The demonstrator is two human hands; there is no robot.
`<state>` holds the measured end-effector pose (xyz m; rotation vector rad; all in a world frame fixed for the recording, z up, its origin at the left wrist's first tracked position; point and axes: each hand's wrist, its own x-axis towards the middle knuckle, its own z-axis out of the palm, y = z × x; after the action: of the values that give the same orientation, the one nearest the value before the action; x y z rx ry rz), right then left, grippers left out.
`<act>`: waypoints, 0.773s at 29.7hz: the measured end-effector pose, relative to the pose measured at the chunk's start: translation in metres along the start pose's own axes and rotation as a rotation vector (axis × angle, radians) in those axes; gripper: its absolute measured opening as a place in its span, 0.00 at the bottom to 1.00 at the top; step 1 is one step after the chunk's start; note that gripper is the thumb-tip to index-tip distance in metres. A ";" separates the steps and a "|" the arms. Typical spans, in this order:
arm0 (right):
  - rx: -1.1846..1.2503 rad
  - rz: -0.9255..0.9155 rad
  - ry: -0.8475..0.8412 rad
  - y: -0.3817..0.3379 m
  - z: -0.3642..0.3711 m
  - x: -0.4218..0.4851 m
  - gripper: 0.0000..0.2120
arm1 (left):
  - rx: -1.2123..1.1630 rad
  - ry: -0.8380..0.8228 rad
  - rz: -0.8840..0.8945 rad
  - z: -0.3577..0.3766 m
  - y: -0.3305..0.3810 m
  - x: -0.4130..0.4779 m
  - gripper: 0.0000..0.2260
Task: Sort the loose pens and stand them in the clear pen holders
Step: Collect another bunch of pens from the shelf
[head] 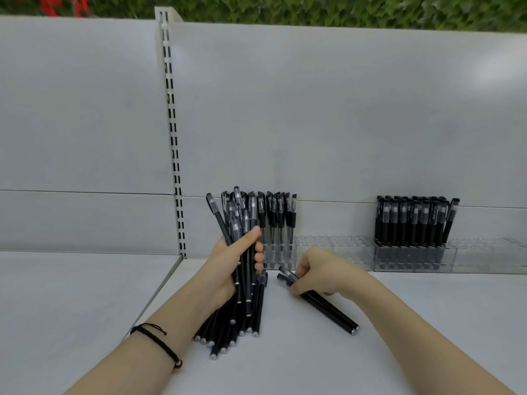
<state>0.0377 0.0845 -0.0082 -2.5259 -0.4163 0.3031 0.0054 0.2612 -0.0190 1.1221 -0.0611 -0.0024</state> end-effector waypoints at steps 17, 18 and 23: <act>0.820 -0.445 0.250 -0.011 -0.014 -0.003 0.03 | 0.180 -0.271 -0.064 0.011 -0.005 -0.012 0.12; 0.805 -0.451 0.262 -0.012 -0.013 -0.002 0.04 | 0.183 -0.282 -0.058 0.011 -0.006 -0.012 0.11; 0.783 -0.417 0.323 -0.015 -0.007 0.003 0.14 | 0.186 -0.306 -0.020 0.008 -0.006 -0.008 0.09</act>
<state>0.0388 0.0943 0.0057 -1.6356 -0.5479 -0.0982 -0.0033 0.2511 -0.0215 1.3008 -0.3285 -0.1902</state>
